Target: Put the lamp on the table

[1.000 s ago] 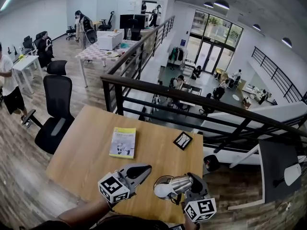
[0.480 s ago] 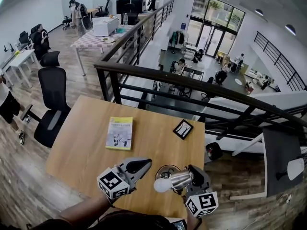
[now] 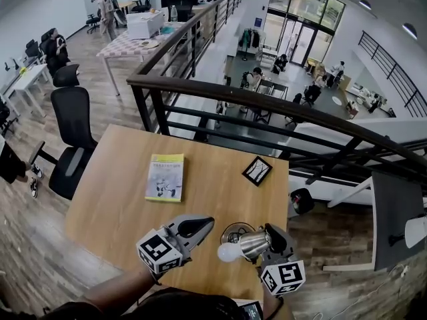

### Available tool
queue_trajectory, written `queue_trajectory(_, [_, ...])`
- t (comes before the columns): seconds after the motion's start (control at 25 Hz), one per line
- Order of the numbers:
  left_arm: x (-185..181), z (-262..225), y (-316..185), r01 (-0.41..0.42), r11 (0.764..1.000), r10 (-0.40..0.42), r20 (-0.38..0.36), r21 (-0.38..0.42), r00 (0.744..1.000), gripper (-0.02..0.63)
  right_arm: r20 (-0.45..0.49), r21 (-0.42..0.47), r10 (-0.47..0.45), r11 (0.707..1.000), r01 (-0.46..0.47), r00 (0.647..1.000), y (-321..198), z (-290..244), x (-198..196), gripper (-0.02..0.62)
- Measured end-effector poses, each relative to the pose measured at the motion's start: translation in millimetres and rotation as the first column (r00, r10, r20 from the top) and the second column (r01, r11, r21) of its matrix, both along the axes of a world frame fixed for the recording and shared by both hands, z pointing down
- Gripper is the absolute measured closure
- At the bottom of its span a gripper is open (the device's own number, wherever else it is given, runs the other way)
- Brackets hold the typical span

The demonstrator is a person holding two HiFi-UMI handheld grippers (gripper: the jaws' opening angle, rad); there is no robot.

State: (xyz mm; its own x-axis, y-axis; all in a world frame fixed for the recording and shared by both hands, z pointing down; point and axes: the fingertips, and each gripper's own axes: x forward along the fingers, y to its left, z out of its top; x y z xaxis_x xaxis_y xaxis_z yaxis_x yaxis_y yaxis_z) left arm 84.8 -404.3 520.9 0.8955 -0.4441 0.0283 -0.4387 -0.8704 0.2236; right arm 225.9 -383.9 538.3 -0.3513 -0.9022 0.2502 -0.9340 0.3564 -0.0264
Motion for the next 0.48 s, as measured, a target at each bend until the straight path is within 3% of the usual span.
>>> queue_trajectory(0.48, [21, 12, -12, 0.001, 1.0, -0.001, 0.007, -0.016, 1.0, 0.598, -0.008, -0.04, 0.02, 0.999, -0.02, 1.0, -10, 25, 25, 0.534])
